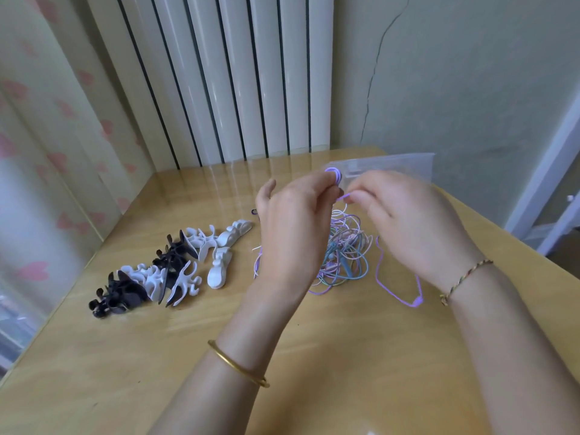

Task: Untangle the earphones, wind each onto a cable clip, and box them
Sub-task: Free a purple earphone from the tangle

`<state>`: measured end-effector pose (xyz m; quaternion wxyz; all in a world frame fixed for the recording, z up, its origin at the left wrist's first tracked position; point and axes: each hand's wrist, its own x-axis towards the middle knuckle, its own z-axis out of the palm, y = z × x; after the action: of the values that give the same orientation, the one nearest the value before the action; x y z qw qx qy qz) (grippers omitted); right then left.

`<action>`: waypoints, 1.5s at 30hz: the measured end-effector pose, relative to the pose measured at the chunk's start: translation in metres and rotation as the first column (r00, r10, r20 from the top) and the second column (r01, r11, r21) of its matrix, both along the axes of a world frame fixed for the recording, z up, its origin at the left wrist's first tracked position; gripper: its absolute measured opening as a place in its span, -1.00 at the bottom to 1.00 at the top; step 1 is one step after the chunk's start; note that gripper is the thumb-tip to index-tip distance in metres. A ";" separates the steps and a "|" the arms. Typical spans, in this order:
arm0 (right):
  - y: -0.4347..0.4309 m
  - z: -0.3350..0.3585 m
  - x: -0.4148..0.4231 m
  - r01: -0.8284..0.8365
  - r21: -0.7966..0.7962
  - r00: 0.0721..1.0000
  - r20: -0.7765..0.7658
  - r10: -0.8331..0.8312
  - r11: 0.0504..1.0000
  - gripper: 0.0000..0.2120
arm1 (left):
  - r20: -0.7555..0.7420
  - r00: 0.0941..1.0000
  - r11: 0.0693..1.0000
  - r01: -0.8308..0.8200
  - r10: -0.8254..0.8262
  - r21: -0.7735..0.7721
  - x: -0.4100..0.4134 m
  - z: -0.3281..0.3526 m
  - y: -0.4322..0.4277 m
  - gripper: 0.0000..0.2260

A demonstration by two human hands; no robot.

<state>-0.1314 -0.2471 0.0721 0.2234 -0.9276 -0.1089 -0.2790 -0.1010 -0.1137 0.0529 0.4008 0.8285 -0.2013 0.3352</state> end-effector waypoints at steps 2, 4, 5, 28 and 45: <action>-0.008 0.003 0.006 0.065 0.009 0.995 0.073 -0.065 0.998 -0.84 | -0.072 0.997 0.999 0.043 -0.042 0.016 0.000 0.005 0.002 -0.84; -0.015 0.002 0.014 0.096 0.050 0.987 0.125 -0.102 0.994 -0.85 | -0.242 0.954 0.984 0.169 -0.177 -0.055 -0.001 0.010 0.006 -0.81; -0.016 0.000 0.018 0.094 0.075 0.986 0.132 -0.104 0.993 -0.85 | -0.335 0.901 0.961 0.251 -0.275 -0.114 -0.004 0.014 0.007 -0.80; -0.017 -0.002 0.017 0.000 0.214 0.992 0.123 -0.027 0.977 -0.88 | -0.412 0.843 0.938 0.303 -0.345 -0.166 -0.006 0.018 0.009 -0.75; -0.009 0.007 0.001 -0.040 0.130 0.998 -0.041 0.046 0.991 -0.85 | -0.231 0.936 0.959 0.233 -0.267 -0.162 -0.003 0.008 0.000 -0.81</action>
<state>-0.1303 -0.2561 0.0786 0.2911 -0.9145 -0.1058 -0.2603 -0.1036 -0.1139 0.0613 0.5162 0.8036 -0.2304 0.1864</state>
